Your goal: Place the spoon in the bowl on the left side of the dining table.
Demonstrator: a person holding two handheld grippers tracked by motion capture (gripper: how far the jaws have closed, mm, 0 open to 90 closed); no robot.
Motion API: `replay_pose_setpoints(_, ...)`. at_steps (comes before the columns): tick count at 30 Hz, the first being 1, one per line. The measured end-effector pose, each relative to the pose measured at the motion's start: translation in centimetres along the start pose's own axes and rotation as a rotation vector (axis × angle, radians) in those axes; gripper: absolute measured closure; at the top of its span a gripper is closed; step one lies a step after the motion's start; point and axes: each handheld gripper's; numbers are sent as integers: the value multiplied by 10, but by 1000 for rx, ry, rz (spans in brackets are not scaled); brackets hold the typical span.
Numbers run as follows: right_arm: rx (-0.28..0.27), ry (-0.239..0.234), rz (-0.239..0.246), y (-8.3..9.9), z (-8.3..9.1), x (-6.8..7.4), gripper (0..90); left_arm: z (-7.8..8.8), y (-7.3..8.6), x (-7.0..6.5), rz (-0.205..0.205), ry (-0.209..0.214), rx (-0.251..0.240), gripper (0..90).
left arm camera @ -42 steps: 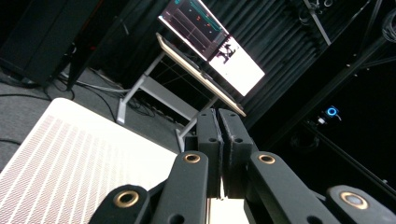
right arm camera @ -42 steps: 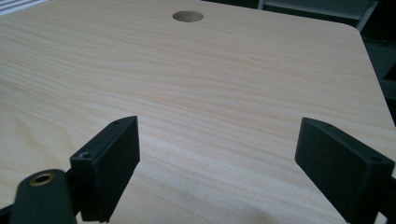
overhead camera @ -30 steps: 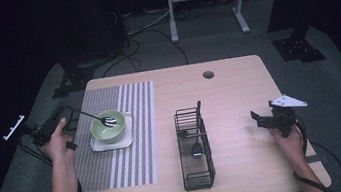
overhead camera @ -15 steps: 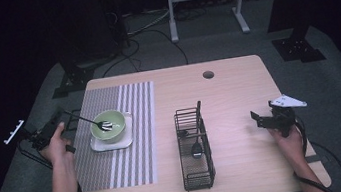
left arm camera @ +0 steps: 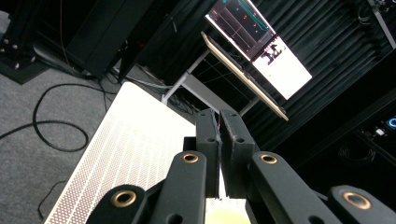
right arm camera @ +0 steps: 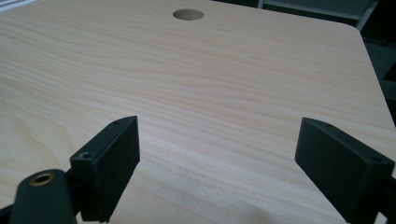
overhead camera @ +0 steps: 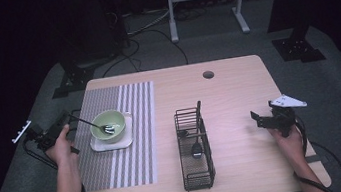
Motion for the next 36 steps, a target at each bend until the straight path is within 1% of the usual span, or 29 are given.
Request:
replay_pose_setpoints(4,-2,-2,0,0,0,0,129,-2,5,1,7,-7,7,873)
replay_pose_setpoints(7,-3,-2,0,0,0,-1,129,-3,7,3,8,-10,23,862)
replay_pose_setpoints(10,-2,-3,-1,0,0,-1,129,-3,9,5,13,-11,25,853)
replay_pose_setpoints(13,-3,-3,0,0,0,-1,129,-3,10,6,22,-10,26,830)
replay_pose_setpoints(15,-1,-4,0,0,0,-1,129,-2,10,8,18,-13,33,808)
replay_pose_setpoints(21,-3,-6,-1,0,0,-1,129,2,10,12,28,-16,24,755)
replay_pose_setpoints(26,-4,-12,-5,0,0,-1,129,8,10,13,15,-18,27,690)
replay_pose_setpoints(29,-5,-12,-5,0,1,-1,128,12,11,14,7,-13,36,649)
replay_pose_setpoints(30,-4,-12,-5,0,1,-1,129,13,11,14,7,-12,33,640)
replay_pose_setpoints(33,-5,-12,-3,0,1,-1,128,17,11,13,-12,-11,43,608)
replay_pose_setpoints(35,-4,-12,-4,0,1,-1,129,20,10,13,-20,-3,46,587)
replay_pose_setpoints(36,-3,-12,-3,0,1,-1,128,21,10,13,-31,-2,54,575)
Point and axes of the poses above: each handheld gripper's, and its own axes: z roughly backward along the jaws, y roughly out of its underside, x roughly to its left, and after that the axes turned 10 degrees about -z, right-handed
